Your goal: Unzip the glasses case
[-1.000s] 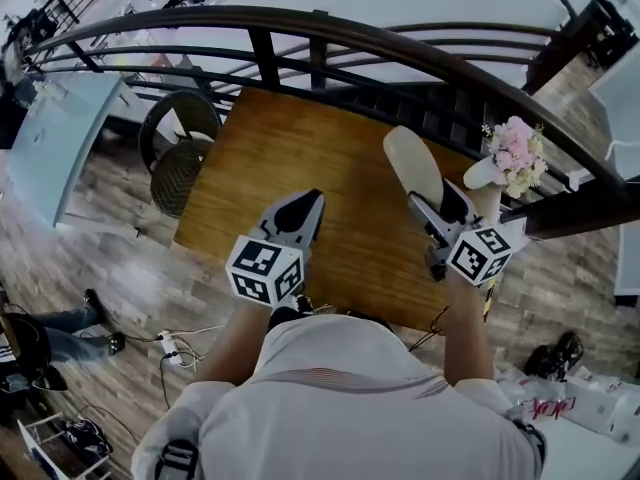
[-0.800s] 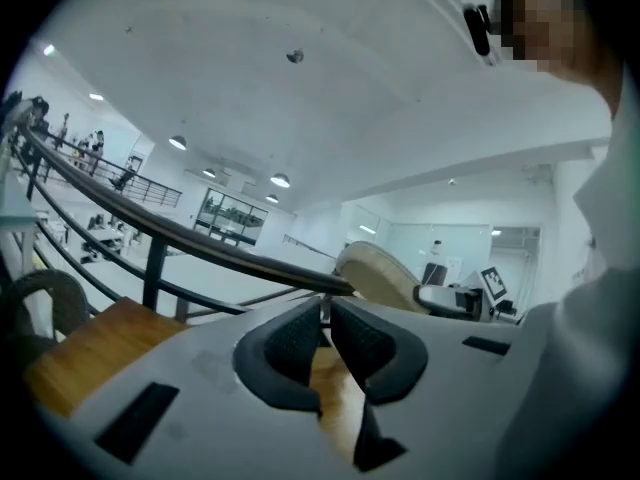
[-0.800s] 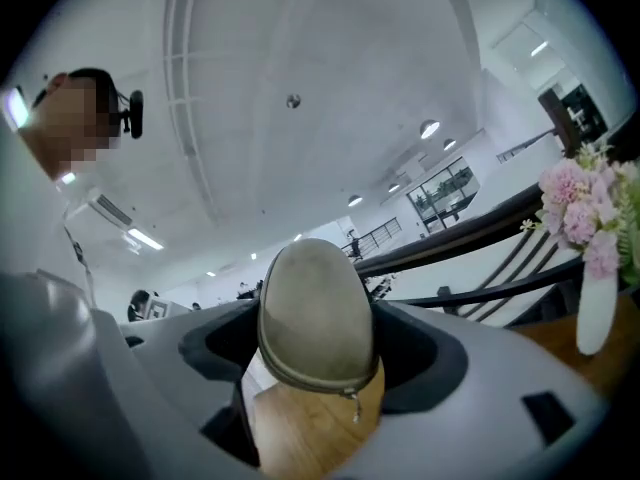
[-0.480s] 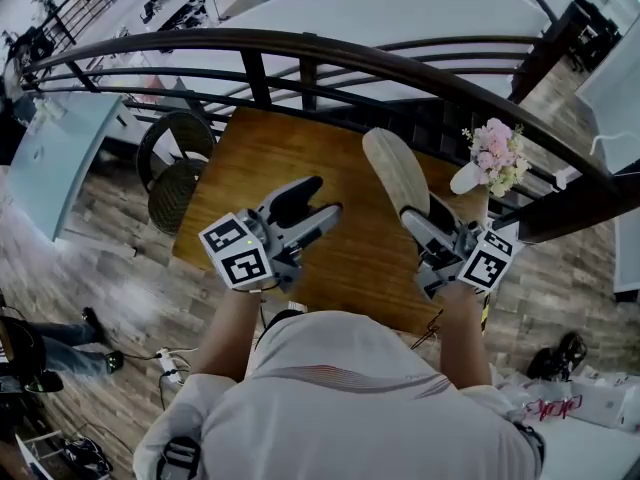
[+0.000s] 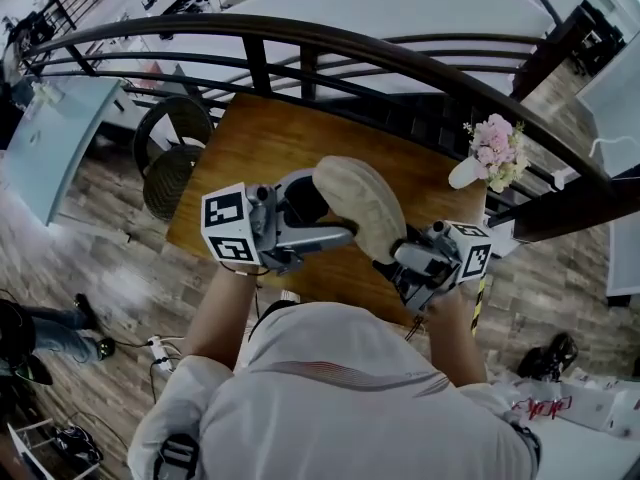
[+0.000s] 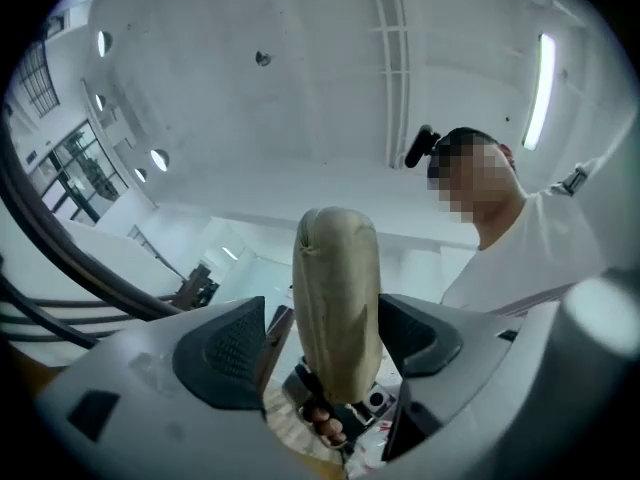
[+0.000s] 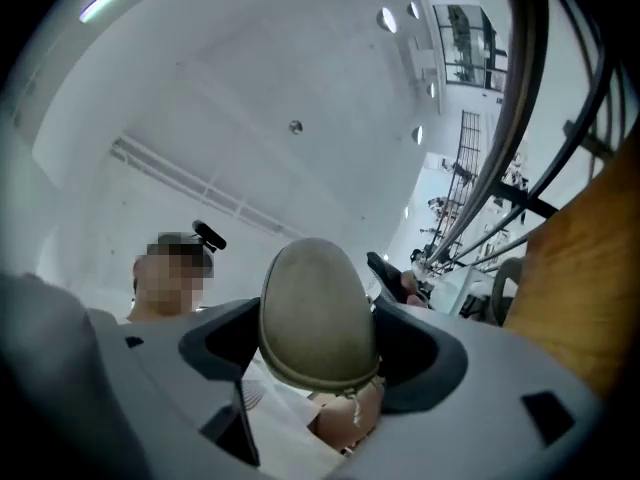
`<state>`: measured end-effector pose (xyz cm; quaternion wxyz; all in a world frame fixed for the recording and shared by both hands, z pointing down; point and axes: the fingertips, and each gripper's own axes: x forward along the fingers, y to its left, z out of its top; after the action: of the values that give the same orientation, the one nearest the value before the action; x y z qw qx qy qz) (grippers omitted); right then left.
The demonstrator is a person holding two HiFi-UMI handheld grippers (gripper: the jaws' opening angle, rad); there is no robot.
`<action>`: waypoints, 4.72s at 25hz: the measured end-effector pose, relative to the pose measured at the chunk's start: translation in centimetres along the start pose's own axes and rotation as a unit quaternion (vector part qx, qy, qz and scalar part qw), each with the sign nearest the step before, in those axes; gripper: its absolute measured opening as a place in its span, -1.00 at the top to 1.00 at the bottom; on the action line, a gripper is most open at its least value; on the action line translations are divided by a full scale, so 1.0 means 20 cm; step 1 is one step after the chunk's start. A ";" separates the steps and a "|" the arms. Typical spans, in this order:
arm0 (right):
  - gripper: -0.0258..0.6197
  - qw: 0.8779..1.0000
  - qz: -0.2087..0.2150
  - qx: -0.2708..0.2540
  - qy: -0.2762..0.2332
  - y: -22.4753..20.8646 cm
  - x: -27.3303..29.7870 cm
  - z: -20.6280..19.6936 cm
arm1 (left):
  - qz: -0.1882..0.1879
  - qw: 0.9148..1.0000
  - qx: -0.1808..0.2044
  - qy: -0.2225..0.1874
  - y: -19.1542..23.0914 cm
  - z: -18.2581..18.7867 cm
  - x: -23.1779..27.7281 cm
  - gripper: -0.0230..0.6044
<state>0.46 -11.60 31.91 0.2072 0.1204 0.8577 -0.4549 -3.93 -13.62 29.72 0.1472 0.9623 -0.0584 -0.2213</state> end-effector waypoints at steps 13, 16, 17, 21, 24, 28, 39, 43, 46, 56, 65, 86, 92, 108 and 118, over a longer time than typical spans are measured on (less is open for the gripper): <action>-0.34 0.978 0.088 0.167 0.088 0.01 0.03 -0.21 | -0.127 0.991 -0.023 0.031 -0.24 -0.10 0.17 -0.11; -0.34 0.976 0.076 0.190 0.070 -0.03 0.04 -0.19 | -0.098 0.995 -0.033 0.011 -0.18 -0.09 0.15 -0.07; -0.35 0.976 0.072 0.194 0.062 -0.05 0.03 -0.17 | -0.087 0.996 -0.033 0.004 -0.16 -0.09 0.15 -0.06; -0.32 0.988 0.047 0.143 0.041 -0.06 0.01 -0.13 | -0.050 0.998 -0.031 -0.006 -0.09 -0.08 0.15 -0.05; -0.24 0.998 -0.006 0.055 0.040 -0.06 -0.05 -0.07 | -0.006 0.999 -0.037 -0.019 -0.01 -0.04 0.12 -0.04; -0.20 0.985 -0.130 -0.077 0.084 -0.11 -0.12 -0.03 | 0.065 0.997 -0.036 -0.025 0.11 0.00 0.05 -0.04; 0.30 0.871 -0.319 -0.221 0.300 -0.39 -0.13 -0.25 | 0.117 0.993 -0.021 0.021 0.19 -0.06 0.08 -0.04; 0.49 0.836 -0.355 -0.260 0.329 -0.45 -0.15 -0.25 | 0.133 0.990 -0.010 0.036 0.21 -0.08 0.08 -0.04; 0.72 0.806 -0.392 -0.292 0.333 -0.49 -0.18 -0.23 | 0.162 0.986 -0.004 0.042 0.25 -0.10 0.07 -0.04; 0.76 0.725 -0.464 -0.386 0.333 -0.58 -0.26 -0.17 | 0.263 0.964 -0.029 0.038 0.38 -0.16 0.01 -0.01; 0.76 0.660 -0.496 -0.449 0.342 -0.58 -0.30 -0.10 | 0.266 0.961 -0.053 0.059 0.39 -0.23 -0.03 0.00; 0.76 0.466 -0.436 -0.649 0.413 -0.47 -0.24 -0.01 | 0.183 0.890 0.041 0.416 0.27 -0.87 -0.11 0.00; 0.76 0.402 -0.405 -0.684 0.455 -0.49 -0.21 -0.04 | 0.204 0.830 0.083 0.512 0.33 -0.99 -0.21 0.00; 0.76 0.365 -0.308 -0.693 0.540 -0.57 -0.27 -0.33 | 0.158 0.697 0.077 0.695 0.27 -1.34 -0.43 0.00; 0.76 0.384 -0.333 -0.687 0.520 -0.57 -0.21 -0.30 | 0.147 0.730 0.033 0.667 0.23 -1.36 -0.39 0.00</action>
<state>-1.69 -13.04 45.15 -0.4351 -0.1450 0.7895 0.4079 0.96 -9.67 57.76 0.1471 0.8461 -0.0932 0.5038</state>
